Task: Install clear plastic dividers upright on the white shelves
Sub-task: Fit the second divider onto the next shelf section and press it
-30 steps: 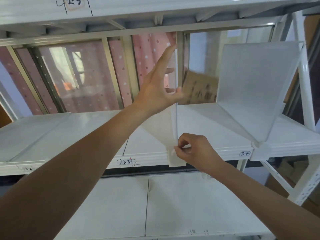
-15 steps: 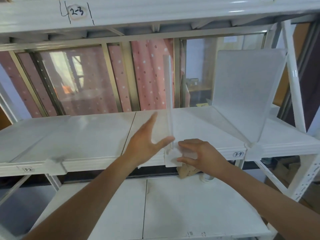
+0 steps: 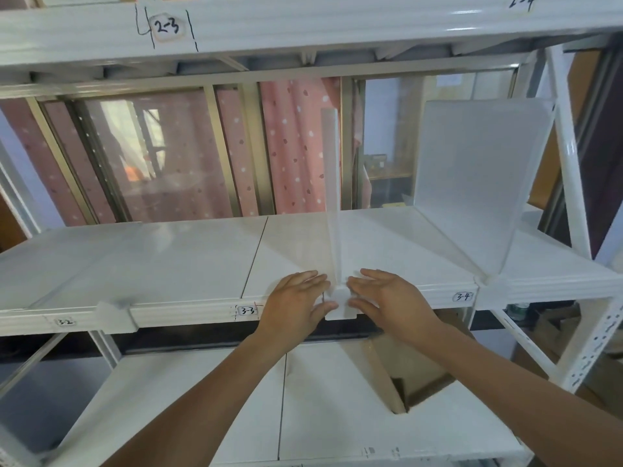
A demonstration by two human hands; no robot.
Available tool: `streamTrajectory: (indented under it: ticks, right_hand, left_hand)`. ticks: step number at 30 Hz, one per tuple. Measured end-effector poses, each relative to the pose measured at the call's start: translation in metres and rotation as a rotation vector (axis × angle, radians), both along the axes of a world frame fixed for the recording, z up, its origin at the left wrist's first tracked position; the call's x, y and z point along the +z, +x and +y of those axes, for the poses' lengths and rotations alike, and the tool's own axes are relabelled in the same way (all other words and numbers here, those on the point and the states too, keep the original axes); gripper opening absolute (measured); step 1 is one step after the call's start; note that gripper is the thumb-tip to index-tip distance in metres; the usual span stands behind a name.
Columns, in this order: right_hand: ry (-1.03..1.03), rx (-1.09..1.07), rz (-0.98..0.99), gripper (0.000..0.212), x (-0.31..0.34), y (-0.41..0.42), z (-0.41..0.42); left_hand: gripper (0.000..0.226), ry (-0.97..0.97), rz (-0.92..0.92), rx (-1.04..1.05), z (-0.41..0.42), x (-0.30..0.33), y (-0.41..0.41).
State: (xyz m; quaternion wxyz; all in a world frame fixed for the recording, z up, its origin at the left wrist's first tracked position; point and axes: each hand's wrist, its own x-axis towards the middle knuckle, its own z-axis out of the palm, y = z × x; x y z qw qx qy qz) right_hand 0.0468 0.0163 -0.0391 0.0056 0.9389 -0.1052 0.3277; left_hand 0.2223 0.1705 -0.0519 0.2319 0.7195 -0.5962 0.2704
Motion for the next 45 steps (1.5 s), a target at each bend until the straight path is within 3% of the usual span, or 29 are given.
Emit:
streamTrajectory:
  ticks: [4,10,25,37,41,45]
  right_hand:
    - [0.005,0.010,-0.040,0.031,-0.003,0.005,0.003]
    - [0.007,0.016,-0.068,0.030,-0.009,0.009,0.001]
    - [0.018,-0.031,-0.155,0.043,-0.017,0.017,0.015]
    - [0.046,-0.059,-0.121,0.040,-0.017,0.030,0.028]
    - [0.048,-0.074,-0.116,0.038,-0.016,0.031,0.029]
    - [0.047,-0.070,-0.124,0.041,-0.017,0.034,0.031]
  left_hand:
    - [0.046,0.007,0.040,-0.015,-0.001,-0.002,0.001]
    - [0.046,-0.056,-0.040,-0.026,-0.001,-0.005,0.004]
    - [0.044,-0.086,-0.125,-0.049,0.003,-0.004,0.012]
    - [0.044,-0.048,-0.099,-0.067,0.014,-0.010,0.034]
    - [0.056,-0.038,-0.095,-0.069,0.013,-0.010,0.037]
    - [0.048,-0.026,-0.098,-0.063,0.015,-0.009,0.039]
